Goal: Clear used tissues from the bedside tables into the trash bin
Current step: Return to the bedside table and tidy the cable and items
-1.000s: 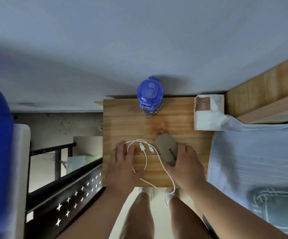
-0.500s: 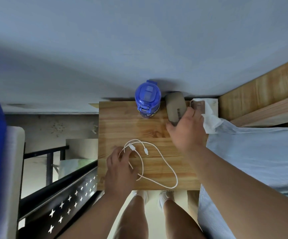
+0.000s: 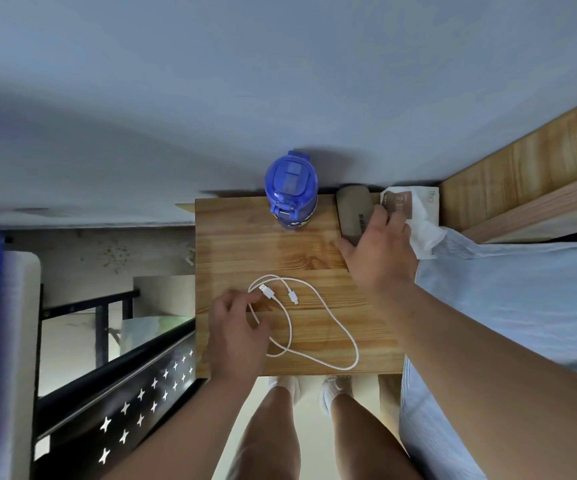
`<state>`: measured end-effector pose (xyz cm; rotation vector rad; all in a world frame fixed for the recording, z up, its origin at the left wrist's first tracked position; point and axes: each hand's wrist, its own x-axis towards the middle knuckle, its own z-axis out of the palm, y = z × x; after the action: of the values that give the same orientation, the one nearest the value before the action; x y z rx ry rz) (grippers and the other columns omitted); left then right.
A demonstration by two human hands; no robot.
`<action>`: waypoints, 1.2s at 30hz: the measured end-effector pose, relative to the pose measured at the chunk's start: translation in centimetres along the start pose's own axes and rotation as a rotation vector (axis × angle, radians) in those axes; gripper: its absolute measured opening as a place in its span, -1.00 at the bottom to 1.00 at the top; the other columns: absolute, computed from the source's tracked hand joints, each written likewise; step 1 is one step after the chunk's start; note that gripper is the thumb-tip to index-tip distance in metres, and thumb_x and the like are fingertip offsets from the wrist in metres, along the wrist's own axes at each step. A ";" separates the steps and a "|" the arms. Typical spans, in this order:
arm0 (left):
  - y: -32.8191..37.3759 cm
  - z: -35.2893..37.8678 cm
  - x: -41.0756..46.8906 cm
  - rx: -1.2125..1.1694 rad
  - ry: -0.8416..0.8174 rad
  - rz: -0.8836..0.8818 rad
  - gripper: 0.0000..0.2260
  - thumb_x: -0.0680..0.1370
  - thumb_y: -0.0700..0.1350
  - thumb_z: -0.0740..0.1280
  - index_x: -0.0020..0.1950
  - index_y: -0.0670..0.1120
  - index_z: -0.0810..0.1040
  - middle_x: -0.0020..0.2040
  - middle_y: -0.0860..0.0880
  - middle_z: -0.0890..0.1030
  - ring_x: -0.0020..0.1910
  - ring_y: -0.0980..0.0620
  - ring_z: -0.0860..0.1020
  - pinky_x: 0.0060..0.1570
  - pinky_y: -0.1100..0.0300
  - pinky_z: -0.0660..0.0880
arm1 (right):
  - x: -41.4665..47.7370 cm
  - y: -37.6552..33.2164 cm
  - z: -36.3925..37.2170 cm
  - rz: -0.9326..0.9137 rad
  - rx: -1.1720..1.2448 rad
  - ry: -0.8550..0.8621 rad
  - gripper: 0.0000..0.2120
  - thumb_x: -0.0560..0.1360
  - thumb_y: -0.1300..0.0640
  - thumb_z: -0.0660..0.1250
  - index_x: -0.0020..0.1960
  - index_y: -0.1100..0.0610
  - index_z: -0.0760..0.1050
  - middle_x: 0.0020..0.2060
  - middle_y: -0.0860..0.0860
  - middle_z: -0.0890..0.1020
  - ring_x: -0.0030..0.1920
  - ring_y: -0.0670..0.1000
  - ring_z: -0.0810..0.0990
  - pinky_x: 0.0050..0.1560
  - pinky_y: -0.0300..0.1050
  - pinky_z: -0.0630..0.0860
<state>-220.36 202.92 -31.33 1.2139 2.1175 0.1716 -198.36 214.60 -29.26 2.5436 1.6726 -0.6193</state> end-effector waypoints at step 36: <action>13.0 -20.6 -10.7 -0.367 -0.576 0.169 -0.74 0.68 0.11 0.32 -0.10 0.12 0.75 -0.46 0.13 0.47 -0.46 0.20 0.42 -0.32 0.39 0.46 | -17.1 2.0 -29.2 -0.379 0.920 -0.090 -0.91 0.58 0.04 0.41 -0.10 -0.03 0.62 -0.36 -0.06 0.59 -0.35 -0.16 0.49 -0.29 -0.45 0.37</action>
<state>-220.16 205.89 -4.88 1.0603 1.4154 0.2404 -193.42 205.91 3.13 2.5739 2.2118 -1.8721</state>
